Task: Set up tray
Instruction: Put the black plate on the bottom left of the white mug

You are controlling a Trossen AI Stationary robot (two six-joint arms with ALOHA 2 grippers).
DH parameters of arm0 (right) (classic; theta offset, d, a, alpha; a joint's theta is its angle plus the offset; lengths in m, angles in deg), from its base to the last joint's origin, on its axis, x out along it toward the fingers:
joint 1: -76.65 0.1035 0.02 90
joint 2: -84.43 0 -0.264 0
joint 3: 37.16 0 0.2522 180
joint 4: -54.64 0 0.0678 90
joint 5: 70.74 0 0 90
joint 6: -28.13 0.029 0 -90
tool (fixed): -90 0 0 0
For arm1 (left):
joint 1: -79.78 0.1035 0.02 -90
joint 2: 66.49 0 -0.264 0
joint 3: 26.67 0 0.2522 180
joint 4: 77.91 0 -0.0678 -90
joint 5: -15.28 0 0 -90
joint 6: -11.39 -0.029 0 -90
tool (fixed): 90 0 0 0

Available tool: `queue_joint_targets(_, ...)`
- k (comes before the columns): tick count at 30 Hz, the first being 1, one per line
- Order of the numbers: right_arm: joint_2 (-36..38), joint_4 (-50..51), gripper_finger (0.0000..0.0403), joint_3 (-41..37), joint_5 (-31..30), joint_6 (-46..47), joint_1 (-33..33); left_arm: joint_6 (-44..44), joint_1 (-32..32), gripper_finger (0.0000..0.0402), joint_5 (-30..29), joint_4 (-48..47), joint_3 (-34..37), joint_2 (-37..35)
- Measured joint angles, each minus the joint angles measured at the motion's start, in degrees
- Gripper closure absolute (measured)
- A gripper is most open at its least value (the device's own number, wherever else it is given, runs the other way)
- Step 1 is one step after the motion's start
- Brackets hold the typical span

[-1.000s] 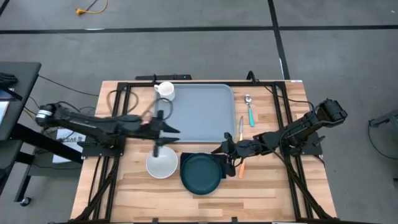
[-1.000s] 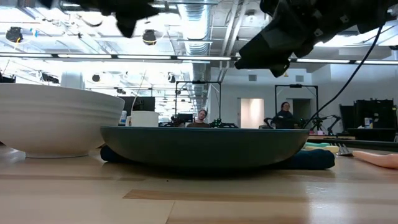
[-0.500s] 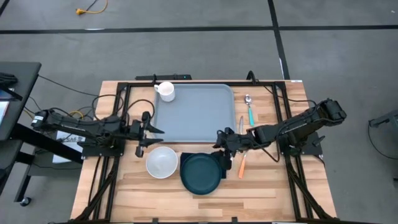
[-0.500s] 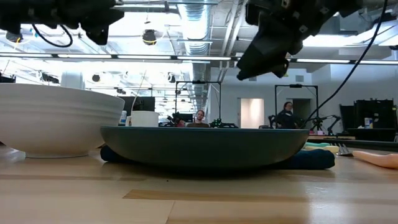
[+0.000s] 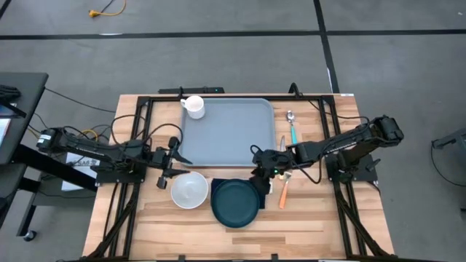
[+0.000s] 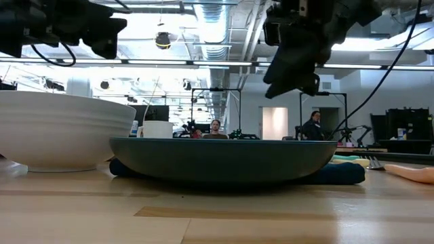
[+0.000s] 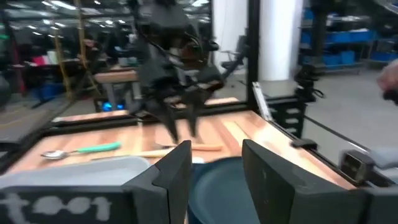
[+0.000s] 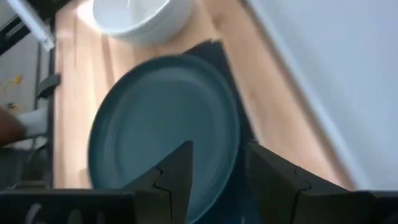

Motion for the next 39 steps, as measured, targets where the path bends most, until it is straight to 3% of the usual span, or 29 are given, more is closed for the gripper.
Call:
queue_joint_targets(7, -0.3, -0.3, 0.0267, 0.0, -8.0, -1.1, 0.8, 0.9, 0.0, 0.0269, 0.8, -0.4, 0.0, 0.0)
queue_joint_targets(20, -12.4, -6.0, 0.0267, 3.6, -15.5, -3.1, 5.7, 2.3, 0.0, 0.0269, 1.0, -2.3, 0.0, -0.1)
queue_joint_targets(29, -17.8, -6.1, 0.0267, 4.9, -14.0, -2.8, 5.6, 2.3, 0.0, 0.0269, 1.0, -2.7, 0.0, -0.1)
queue_joint_targets(39, -17.7, -6.2, 0.0267, 4.9, -12.5, -2.1, 5.3, 2.3, 0.0, 0.0269, 1.0, -2.8, 0.0, -0.1)
